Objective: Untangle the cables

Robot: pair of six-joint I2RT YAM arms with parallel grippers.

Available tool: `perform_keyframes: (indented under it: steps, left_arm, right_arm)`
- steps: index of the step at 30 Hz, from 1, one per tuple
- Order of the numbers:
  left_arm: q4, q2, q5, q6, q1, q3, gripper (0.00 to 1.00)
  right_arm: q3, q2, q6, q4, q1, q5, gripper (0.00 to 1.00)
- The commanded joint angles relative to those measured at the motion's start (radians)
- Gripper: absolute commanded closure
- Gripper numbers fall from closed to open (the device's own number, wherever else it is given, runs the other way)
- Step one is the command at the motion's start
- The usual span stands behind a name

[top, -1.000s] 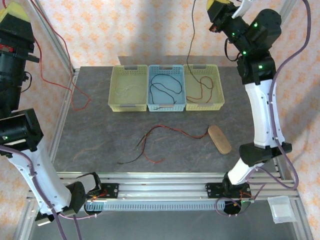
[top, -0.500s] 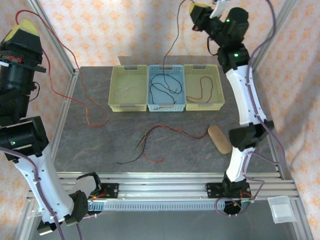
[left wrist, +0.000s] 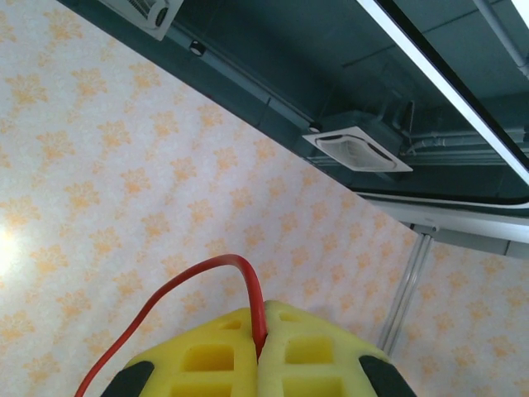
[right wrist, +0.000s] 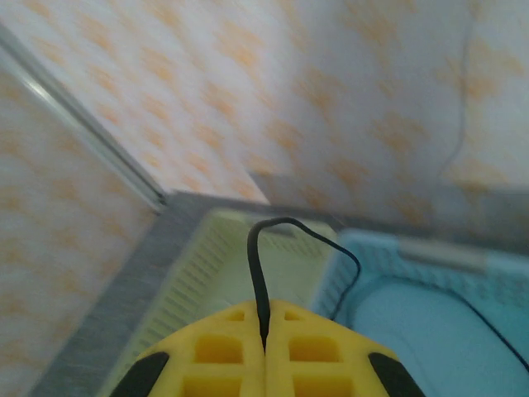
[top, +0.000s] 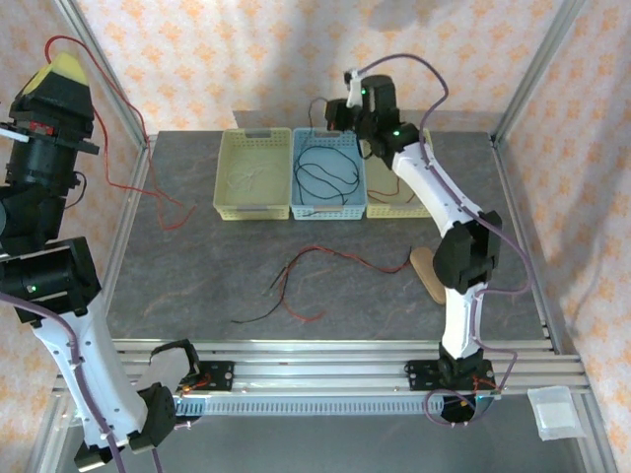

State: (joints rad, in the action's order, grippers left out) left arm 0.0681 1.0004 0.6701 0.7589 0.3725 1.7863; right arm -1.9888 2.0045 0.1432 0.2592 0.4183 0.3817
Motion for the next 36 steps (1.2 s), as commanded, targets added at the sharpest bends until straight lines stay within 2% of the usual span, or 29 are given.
perform_keyframes:
  steps: [1,4,9,12,20,24,36]
  left_arm:
    - [-0.044,-0.011,0.026,0.005,-0.007,-0.013,1.00]
    - [-0.054,-0.013,0.032,0.012,-0.010,-0.030,1.00]
    - [-0.062,-0.019,0.055,0.025,-0.018,-0.052,1.00]
    - [-0.043,-0.025,0.060,0.014,-0.025,-0.056,1.00]
    - [-0.010,-0.016,0.080,0.002,-0.047,-0.056,1.00]
    - [-0.011,-0.014,0.085,0.005,-0.050,-0.056,1.00]
    - [0.004,-0.008,0.100,0.003,-0.056,-0.068,1.00]
  right_arm:
    - [0.090,-0.063,0.058,0.019,-0.008,-0.217,1.00]
    - [0.152,-0.065,0.059,0.026,-0.008,-0.257,1.00]
    - [0.009,0.100,0.005,0.208,-0.009,-0.109,1.00]
    - [-0.034,0.183,0.005,0.267,-0.009,-0.066,1.00]
    - [-0.082,0.309,-0.012,0.366,-0.008,-0.050,1.00]
    - [-0.092,0.315,-0.023,0.376,-0.007,-0.049,1.00]
    - [-0.094,0.195,-0.030,0.370,-0.007,-0.057,0.42]
